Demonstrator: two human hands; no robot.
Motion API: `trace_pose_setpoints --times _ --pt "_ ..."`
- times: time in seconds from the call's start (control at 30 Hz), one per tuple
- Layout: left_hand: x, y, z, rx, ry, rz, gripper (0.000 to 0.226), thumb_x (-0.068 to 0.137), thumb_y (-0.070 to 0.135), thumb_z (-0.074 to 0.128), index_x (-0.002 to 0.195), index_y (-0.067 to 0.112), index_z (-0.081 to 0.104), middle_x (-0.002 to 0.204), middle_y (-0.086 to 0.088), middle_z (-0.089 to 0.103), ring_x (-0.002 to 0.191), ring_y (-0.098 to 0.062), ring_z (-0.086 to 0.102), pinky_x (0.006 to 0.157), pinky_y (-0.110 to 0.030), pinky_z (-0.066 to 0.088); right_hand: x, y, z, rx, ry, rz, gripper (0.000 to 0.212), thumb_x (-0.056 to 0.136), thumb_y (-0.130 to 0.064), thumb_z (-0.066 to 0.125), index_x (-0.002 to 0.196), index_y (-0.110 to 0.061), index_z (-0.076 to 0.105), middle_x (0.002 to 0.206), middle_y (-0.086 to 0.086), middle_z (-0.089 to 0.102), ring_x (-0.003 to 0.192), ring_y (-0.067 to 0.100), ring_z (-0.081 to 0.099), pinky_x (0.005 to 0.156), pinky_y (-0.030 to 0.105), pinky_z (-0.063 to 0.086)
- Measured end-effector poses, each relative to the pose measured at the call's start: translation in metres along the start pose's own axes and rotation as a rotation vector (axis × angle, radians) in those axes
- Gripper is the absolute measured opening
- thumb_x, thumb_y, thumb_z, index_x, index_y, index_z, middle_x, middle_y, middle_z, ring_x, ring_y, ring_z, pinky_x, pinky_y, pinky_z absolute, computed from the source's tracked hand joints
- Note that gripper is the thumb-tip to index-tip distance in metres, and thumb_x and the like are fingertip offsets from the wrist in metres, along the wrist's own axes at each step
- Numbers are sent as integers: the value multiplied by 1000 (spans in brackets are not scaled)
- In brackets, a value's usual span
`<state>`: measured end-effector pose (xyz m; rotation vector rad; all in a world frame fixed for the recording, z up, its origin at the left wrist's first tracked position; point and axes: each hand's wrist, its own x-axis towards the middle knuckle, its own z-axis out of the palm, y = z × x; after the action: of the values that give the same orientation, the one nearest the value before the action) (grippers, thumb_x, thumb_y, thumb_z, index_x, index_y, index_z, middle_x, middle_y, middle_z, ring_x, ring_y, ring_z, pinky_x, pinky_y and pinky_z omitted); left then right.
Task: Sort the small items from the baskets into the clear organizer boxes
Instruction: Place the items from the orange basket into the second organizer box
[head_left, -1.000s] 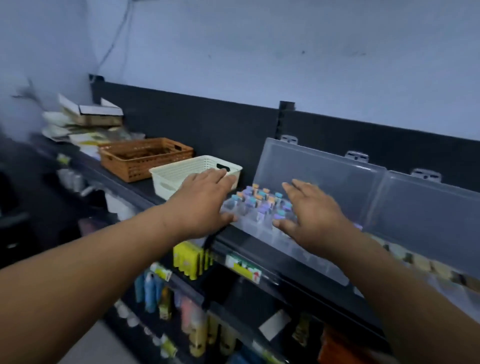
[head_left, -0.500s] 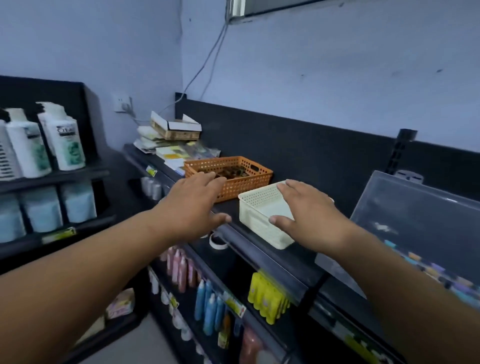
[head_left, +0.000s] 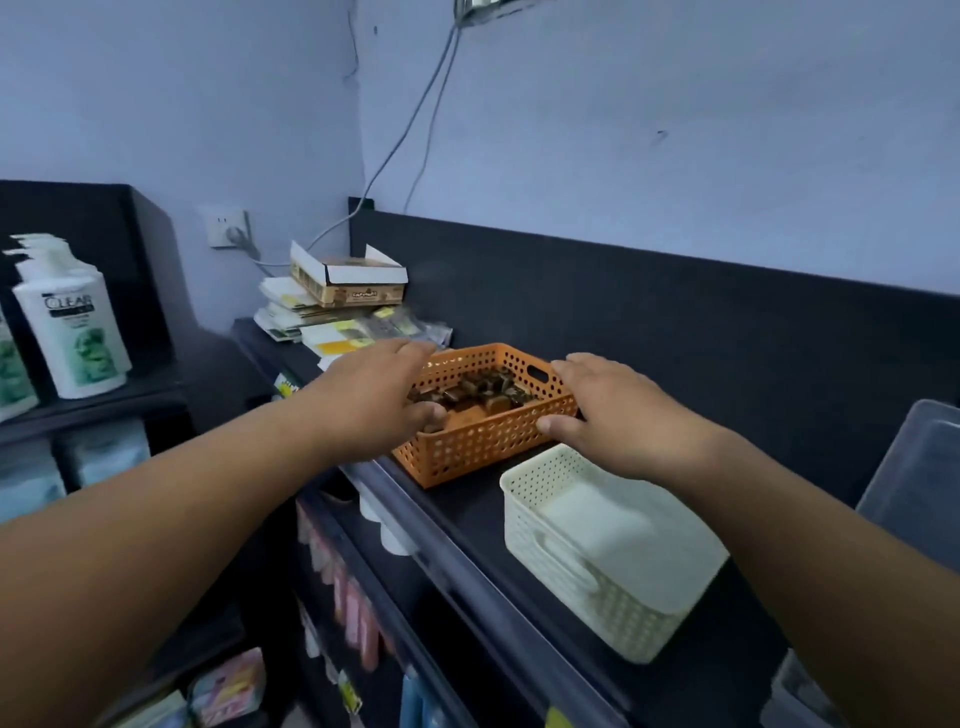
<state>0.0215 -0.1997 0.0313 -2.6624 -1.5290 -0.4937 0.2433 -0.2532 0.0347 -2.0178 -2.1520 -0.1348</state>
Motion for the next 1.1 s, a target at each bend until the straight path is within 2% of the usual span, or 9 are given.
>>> trace_pose_setpoints --times 0.2,0.3,0.5,0.53,0.6,0.67,0.9,1.03,1.1 --pt "66 -31 28 -16 -121 29 64 89 38 61 145 25 31 140 -4 46 125 -21 45 99 -32 40 53 5 17 24 -57 63 56 91 -50 53 139 -24 40 137 -4 45 125 20 44 104 42 39" --pt "101 -46 44 4 -237 83 57 88 34 63 140 26 40 134 -2 53 113 -19 53 90 -29 44 75 1 27 40 -77 98 63 92 -48 54 145 -24 32 149 -1 36 135 21 37 109 41 35" --pt "169 -79 78 -114 -661 251 53 79 24 74 126 34 51 115 11 61 82 -3 62 65 -22 54 122 -6 52 51 -117 221 64 90 -48 58 145 -26 34 149 -3 36 133 18 39 109 37 36" --pt "177 -83 82 -100 -727 286 59 77 28 74 129 37 49 119 14 58 86 -2 60 69 -22 53 129 -6 55 43 -128 248 68 90 -49 58 147 -26 31 151 -4 34 135 17 36 109 35 34" --pt "194 -91 92 -65 -824 350 67 75 34 74 135 40 44 132 17 51 108 -9 55 91 -33 50 144 -8 64 23 -139 293 72 89 -49 59 150 -25 27 154 -4 30 139 16 32 110 32 30" --pt "205 -94 99 -14 -890 428 66 78 32 73 137 38 43 135 17 48 119 -12 49 102 -37 42 154 -9 72 21 -163 323 73 89 -49 59 150 -24 28 155 -4 29 141 15 29 113 30 28" --pt "237 -100 114 -11 -1046 617 40 87 33 64 126 39 55 127 15 53 112 -8 48 95 -32 39 176 -28 83 58 -240 502 59 84 -36 71 136 -24 48 133 -2 51 120 18 49 98 34 45" --pt "247 -104 123 -144 -1100 602 27 89 37 60 116 37 60 116 13 58 105 -8 55 93 -34 43 188 -31 89 45 -305 573 43 82 -32 73 121 -27 58 109 -6 62 99 16 58 80 31 51" --pt "254 -107 128 -259 -1084 597 23 90 35 59 113 33 61 112 10 60 102 -8 56 92 -33 44 196 -34 93 -4 -351 593 39 82 -32 73 117 -25 59 106 -4 62 98 17 58 81 33 51"
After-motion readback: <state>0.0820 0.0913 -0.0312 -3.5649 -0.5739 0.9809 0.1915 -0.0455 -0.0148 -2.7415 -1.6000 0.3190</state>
